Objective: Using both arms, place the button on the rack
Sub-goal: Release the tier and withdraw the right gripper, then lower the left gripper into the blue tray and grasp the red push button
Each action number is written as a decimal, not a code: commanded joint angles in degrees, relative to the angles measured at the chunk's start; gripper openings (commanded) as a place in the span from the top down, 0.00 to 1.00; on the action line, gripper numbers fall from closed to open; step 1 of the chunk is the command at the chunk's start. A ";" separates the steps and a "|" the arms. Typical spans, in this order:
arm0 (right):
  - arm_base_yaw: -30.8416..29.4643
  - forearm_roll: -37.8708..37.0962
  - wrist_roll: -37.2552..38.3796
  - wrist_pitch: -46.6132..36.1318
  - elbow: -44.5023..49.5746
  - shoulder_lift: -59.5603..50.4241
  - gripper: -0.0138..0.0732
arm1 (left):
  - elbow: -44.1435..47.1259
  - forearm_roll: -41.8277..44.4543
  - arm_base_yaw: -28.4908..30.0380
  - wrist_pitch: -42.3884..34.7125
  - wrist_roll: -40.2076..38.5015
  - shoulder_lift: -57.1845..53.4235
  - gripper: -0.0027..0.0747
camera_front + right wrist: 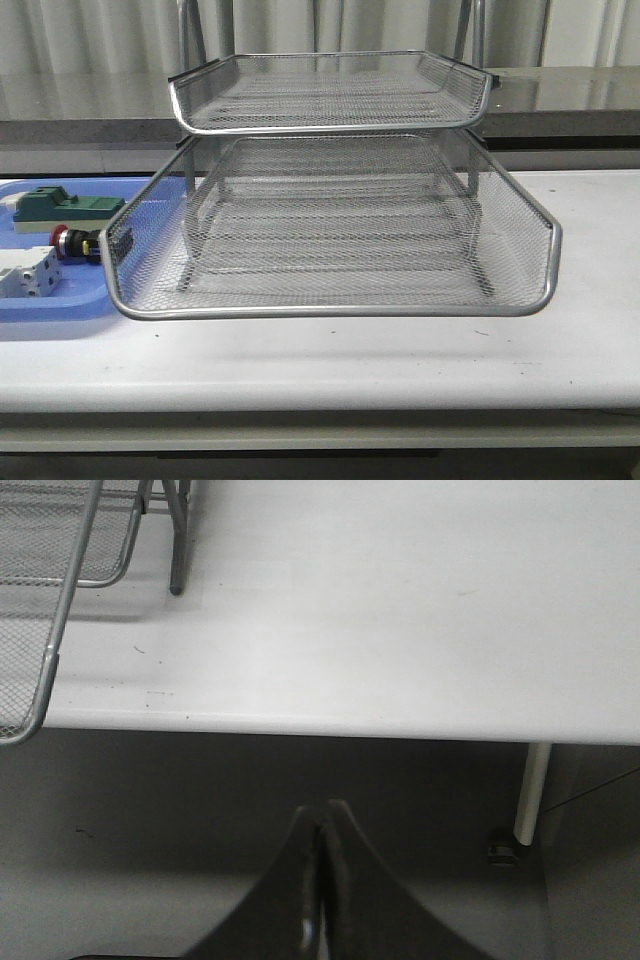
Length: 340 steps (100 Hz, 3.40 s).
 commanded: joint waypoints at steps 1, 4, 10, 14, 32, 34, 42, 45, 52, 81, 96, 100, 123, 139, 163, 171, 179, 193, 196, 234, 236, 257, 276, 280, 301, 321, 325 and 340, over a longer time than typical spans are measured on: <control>-0.17 -1.21 -0.02 -2.75 -1.90 0.35 0.92 | 1.80 -0.41 -0.57 -6.81 -0.58 -1.79 0.99; -0.17 -1.21 -0.02 -2.75 -1.90 0.35 0.92 | 1.36 -0.85 -0.57 -6.70 -0.58 -1.79 0.99; -0.17 -1.21 -0.02 -2.75 -1.90 0.35 0.92 | 0.43 -4.28 -0.57 -5.79 -0.58 -1.66 0.99; -0.17 -1.21 -0.02 -2.75 -1.90 0.35 0.92 | -0.63 -6.60 -0.57 -5.03 -0.58 -1.32 0.99; -0.17 -1.21 -0.02 -2.75 -1.90 0.35 0.92 | -8.37 -8.32 -0.57 0.34 -0.58 4.42 0.99; -0.17 -1.21 -0.02 -2.75 -1.90 0.35 0.92 | -9.15 -8.32 -0.57 0.97 -0.58 5.21 0.99; -0.17 -1.21 -0.02 -2.75 -1.90 0.35 0.92 | -14.34 -8.32 -0.57 4.33 -0.58 10.91 0.99; -0.17 -1.21 -0.02 -2.75 -1.90 0.35 0.92 | -16.23 -8.32 -0.57 5.84 -0.58 13.07 0.99; -0.17 -1.21 -0.02 -2.75 -1.90 0.35 0.92 | -21.26 -8.32 -0.57 9.23 -0.58 18.86 0.99; -0.17 -1.21 -0.02 -2.75 -1.90 0.35 0.92 | -45.52 -7.43 -0.57 29.44 3.44 45.36 0.99; -0.17 -1.21 -0.02 -2.75 -1.90 0.35 0.92 | -55.71 -7.43 -0.57 36.29 6.55 58.53 0.99; -0.17 -1.21 -0.02 -2.75 -1.90 0.35 0.92 | -59.06 -7.43 -0.57 38.17 7.22 62.72 0.99; -0.17 -1.21 -0.02 -2.75 -1.90 0.35 0.92 | -73.24 -7.43 -0.57 49.69 12.75 79.78 0.99; -0.17 -1.21 -0.02 -2.75 -1.90 0.35 0.92 | -79.93 -10.14 -0.57 56.25 22.53 88.50 0.99; -0.17 -1.21 -0.02 -2.75 -1.90 0.35 0.92 | -82.86 -15.88 -0.68 59.45 29.70 92.63 0.86; -0.17 -1.21 -0.02 -2.75 -1.90 0.35 0.92 | -82.86 -15.99 -0.68 59.81 30.64 92.63 0.62; -0.17 -1.21 -0.02 -2.75 -1.90 0.35 0.92 | -82.86 -15.99 -0.68 59.93 31.04 92.63 0.34; -0.17 -1.21 -0.02 -2.75 -1.90 0.35 0.92 | -82.86 -15.99 -0.68 59.73 31.04 92.63 0.06; -0.17 -1.21 -0.02 -2.75 -1.90 0.35 0.92 | -82.86 -15.99 -0.68 59.73 31.04 92.63 0.08; -0.17 -1.21 -0.02 -2.75 -1.90 0.35 0.92 | -82.86 -18.40 -0.68 55.64 32.32 92.89 0.26; -0.17 -1.21 -0.02 -2.75 -1.90 0.35 0.92 | -82.86 -18.30 -0.68 55.06 32.85 92.89 0.26; -0.17 -1.21 -0.02 -2.75 -1.90 0.35 0.92 | -85.23 -18.17 -0.68 52.92 38.14 96.13 0.26; -0.17 -1.21 -0.02 -2.75 -1.90 0.35 0.92 | -93.23 -18.17 -0.68 56.38 44.01 104.40 0.26; -0.17 -1.21 -0.02 -2.75 -1.90 0.35 0.92 | -95.20 -18.17 -0.68 56.94 45.00 106.29 0.26; -0.17 -1.21 -0.02 -2.75 -1.90 0.35 0.92 | -104.90 -18.27 -0.75 60.91 51.16 114.87 0.26; -0.17 -1.21 -0.02 -2.75 -1.90 0.35 0.92 | -109.69 -18.27 -0.75 64.06 58.73 120.30 0.26; -0.17 -1.21 -0.02 -2.75 -1.90 0.35 0.92 | -109.69 -18.27 -0.75 64.20 60.59 120.91 0.26; -0.17 -1.21 -0.02 -2.75 -1.90 0.35 0.92 | -109.69 -18.27 -0.75 64.34 62.63 123.12 0.26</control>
